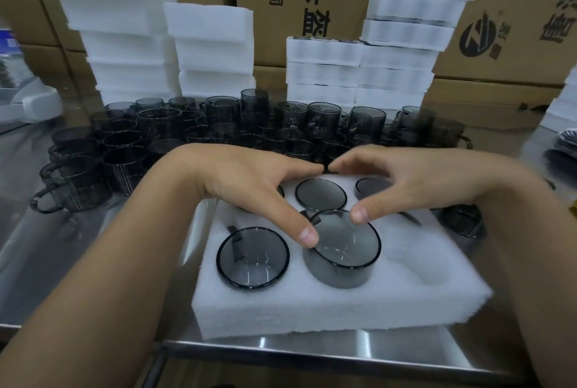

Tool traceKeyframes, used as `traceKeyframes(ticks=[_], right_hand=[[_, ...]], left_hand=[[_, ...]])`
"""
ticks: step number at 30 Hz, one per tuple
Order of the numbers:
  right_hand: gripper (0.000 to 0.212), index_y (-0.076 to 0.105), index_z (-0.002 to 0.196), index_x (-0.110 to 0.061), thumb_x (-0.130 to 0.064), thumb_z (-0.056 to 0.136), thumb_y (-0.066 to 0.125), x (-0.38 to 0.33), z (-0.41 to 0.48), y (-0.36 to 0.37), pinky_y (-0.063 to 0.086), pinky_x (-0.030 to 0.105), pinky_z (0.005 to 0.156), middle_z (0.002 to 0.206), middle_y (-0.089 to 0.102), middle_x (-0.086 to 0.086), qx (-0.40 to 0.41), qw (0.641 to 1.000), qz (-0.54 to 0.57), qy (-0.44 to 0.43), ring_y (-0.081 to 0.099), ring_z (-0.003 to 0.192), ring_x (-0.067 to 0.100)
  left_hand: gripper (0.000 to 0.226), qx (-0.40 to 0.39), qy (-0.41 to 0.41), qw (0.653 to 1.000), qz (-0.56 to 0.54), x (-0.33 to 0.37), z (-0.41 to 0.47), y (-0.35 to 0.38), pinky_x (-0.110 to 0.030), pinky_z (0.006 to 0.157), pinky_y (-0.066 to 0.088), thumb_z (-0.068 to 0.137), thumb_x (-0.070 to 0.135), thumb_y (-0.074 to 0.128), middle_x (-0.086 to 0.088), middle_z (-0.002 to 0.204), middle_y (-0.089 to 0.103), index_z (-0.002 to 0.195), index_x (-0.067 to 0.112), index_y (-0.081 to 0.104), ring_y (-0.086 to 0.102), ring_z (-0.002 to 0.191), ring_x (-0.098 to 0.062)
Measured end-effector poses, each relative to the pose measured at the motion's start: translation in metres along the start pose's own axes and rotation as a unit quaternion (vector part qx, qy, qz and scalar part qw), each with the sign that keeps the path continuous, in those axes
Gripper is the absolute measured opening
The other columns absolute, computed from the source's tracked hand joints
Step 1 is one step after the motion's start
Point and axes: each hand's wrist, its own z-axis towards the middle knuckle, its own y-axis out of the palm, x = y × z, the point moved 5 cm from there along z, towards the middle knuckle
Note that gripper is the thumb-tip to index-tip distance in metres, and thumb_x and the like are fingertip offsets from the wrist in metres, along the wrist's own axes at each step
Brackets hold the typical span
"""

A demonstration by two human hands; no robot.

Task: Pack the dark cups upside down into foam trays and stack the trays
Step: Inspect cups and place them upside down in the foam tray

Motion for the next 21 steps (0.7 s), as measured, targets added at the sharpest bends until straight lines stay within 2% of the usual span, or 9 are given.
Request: traceKeyframes(ticks=[2, 5, 9, 11, 13, 15, 18, 21], right_hand=[[0.095, 0.045, 0.121, -0.053, -0.09, 0.036, 0.063, 0.002, 0.002, 0.003, 0.039, 0.025, 0.105, 0.123, 0.046, -0.037, -0.022, 1.0, -0.01, 0.012, 0.046, 0.115, -0.015], [0.09, 0.041, 0.116, -0.058, -0.089, 0.035, 0.064, 0.0, 0.003, 0.005, 0.039, 0.023, 0.104, 0.123, 0.044, -0.039, -0.033, 0.999, -0.007, 0.019, 0.045, 0.116, -0.014], [0.114, 0.029, 0.136, -0.051, -0.089, 0.034, 0.064, 0.002, 0.008, 0.009, 0.037, 0.032, 0.107, 0.134, 0.036, -0.031, -0.052, 0.997, -0.035, 0.037, 0.041, 0.124, -0.001], [0.117, 0.025, 0.139, -0.051, -0.086, 0.035, 0.065, 0.001, 0.009, 0.01, 0.036, 0.035, 0.109, 0.137, 0.034, -0.028, -0.055, 0.997, -0.037, 0.043, 0.04, 0.127, 0.003], [0.116, 0.024, 0.139, -0.051, -0.085, 0.036, 0.066, 0.001, 0.01, 0.011, 0.035, 0.036, 0.109, 0.139, 0.033, -0.027, -0.057, 0.997, -0.037, 0.047, 0.039, 0.127, 0.004], [0.116, 0.024, 0.139, -0.052, -0.085, 0.036, 0.067, 0.001, 0.01, 0.011, 0.035, 0.037, 0.11, 0.14, 0.032, -0.026, -0.058, 0.996, -0.036, 0.051, 0.038, 0.128, 0.004], [0.113, 0.024, 0.138, -0.053, -0.084, 0.038, 0.069, 0.003, 0.011, 0.011, 0.034, 0.036, 0.11, 0.14, 0.033, -0.027, -0.055, 0.997, -0.033, 0.053, 0.038, 0.128, 0.003], [0.111, 0.024, 0.137, -0.055, -0.082, 0.04, 0.07, 0.005, 0.012, 0.011, 0.034, 0.035, 0.111, 0.14, 0.034, -0.03, -0.049, 0.997, -0.024, 0.05, 0.038, 0.128, 0.0]], left_hand=[[0.054, -0.003, 0.019, 1.0, -0.009, 0.003, 0.0, 0.002, -0.003, 0.092, 0.039, 0.057, 0.055, 0.078, 0.039, 0.127, 0.048, 0.098, 0.074, 0.048, 0.046, 0.119, 0.015], [0.055, -0.005, 0.031, 0.999, -0.019, 0.004, 0.001, 0.002, -0.001, 0.088, 0.039, 0.056, 0.053, 0.079, 0.039, 0.126, 0.048, 0.098, 0.071, 0.048, 0.047, 0.116, 0.016], [0.072, -0.006, 0.022, 1.0, 0.004, 0.003, 0.007, 0.003, -0.007, 0.094, 0.041, 0.063, 0.041, 0.084, 0.034, 0.128, 0.046, 0.12, 0.056, 0.044, 0.044, 0.117, 0.016], [0.089, -0.001, 0.003, 0.999, 0.033, 0.001, 0.008, 0.003, -0.008, 0.097, 0.036, 0.06, 0.046, 0.084, 0.037, 0.133, 0.037, 0.134, 0.052, 0.035, 0.035, 0.119, 0.022], [0.099, 0.003, -0.014, 0.999, 0.047, -0.001, 0.008, 0.002, -0.008, 0.098, 0.032, 0.057, 0.05, 0.084, 0.038, 0.135, 0.033, 0.139, 0.054, 0.027, 0.03, 0.121, 0.023], [0.096, -0.002, -0.013, 0.999, 0.044, -0.001, 0.008, 0.003, -0.012, 0.101, 0.033, 0.057, 0.05, 0.084, 0.037, 0.135, 0.033, 0.135, 0.059, 0.029, 0.032, 0.123, 0.018], [0.079, -0.014, 0.01, 0.999, 0.035, 0.005, 0.008, 0.005, -0.002, 0.094, 0.036, 0.057, 0.05, 0.083, 0.045, 0.128, 0.033, 0.107, 0.08, 0.031, 0.032, 0.119, 0.024], [0.072, -0.006, 0.038, 0.999, 0.007, 0.004, 0.005, 0.002, -0.004, 0.095, 0.038, 0.06, 0.046, 0.083, 0.039, 0.131, 0.045, 0.114, 0.068, 0.042, 0.043, 0.12, 0.017]])
